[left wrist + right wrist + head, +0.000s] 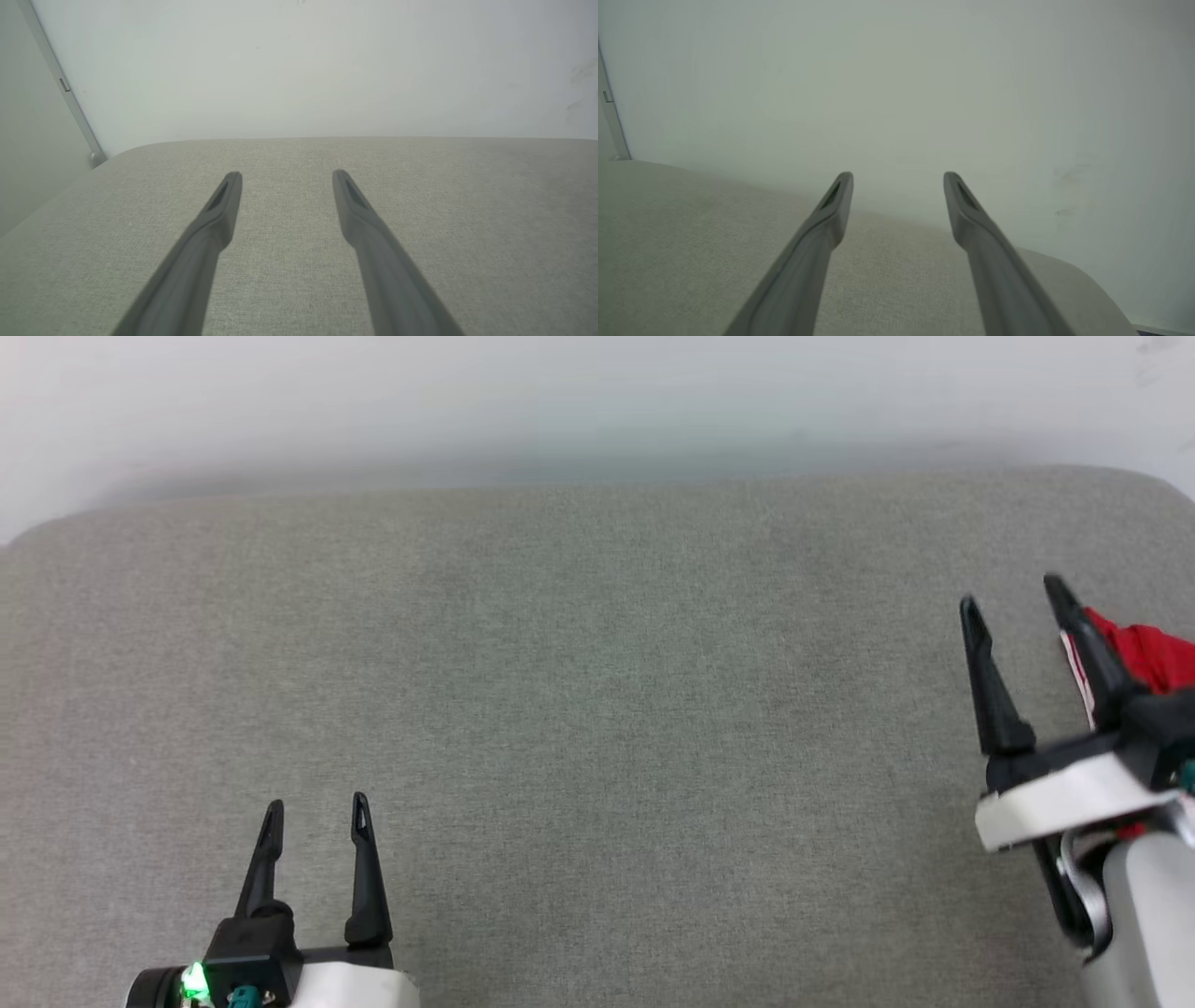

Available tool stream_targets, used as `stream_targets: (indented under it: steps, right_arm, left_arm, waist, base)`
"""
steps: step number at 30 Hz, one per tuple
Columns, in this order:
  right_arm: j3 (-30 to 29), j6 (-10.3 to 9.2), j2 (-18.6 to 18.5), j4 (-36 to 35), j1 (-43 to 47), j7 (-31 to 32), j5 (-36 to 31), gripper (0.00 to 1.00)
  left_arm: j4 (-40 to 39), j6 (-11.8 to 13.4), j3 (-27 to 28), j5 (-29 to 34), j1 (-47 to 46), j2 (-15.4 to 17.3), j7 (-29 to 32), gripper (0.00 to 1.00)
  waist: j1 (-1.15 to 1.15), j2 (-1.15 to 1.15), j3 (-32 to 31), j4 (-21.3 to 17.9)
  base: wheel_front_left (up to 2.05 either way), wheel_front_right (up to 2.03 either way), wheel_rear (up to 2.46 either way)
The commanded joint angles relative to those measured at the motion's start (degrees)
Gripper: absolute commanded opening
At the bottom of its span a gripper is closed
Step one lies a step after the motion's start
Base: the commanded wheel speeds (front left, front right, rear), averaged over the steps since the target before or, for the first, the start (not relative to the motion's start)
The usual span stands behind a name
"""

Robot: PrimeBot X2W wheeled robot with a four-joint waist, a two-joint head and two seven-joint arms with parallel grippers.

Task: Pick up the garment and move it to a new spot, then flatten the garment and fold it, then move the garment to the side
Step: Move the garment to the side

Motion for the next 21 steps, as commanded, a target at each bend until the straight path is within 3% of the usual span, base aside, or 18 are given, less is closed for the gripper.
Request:
stream_targets:
  steps: [1,21]
  right_arm:
    - [-0.4,-0.08,0.3,-0.6,1.8,-0.1,0.4,1.0]
    - [-6.1,-0.07,7.0,-7.1,23.1,-0.1,0.2,1.0]
  left_arm:
    - [0.2,-0.2,-0.1,-0.2,0.8,-0.1,-0.1,1.0]
    - [1.6,-1.2,-0.9,-1.2,6.7,-0.3,-0.1,1.0]
  waist:
    - [0.01,0.0,-0.9,0.5]
    - [0.01,0.0,-7.3,1.6]
  base:
    - [0.0,0.0,0.0]
    - [0.0,0.0,0.0]
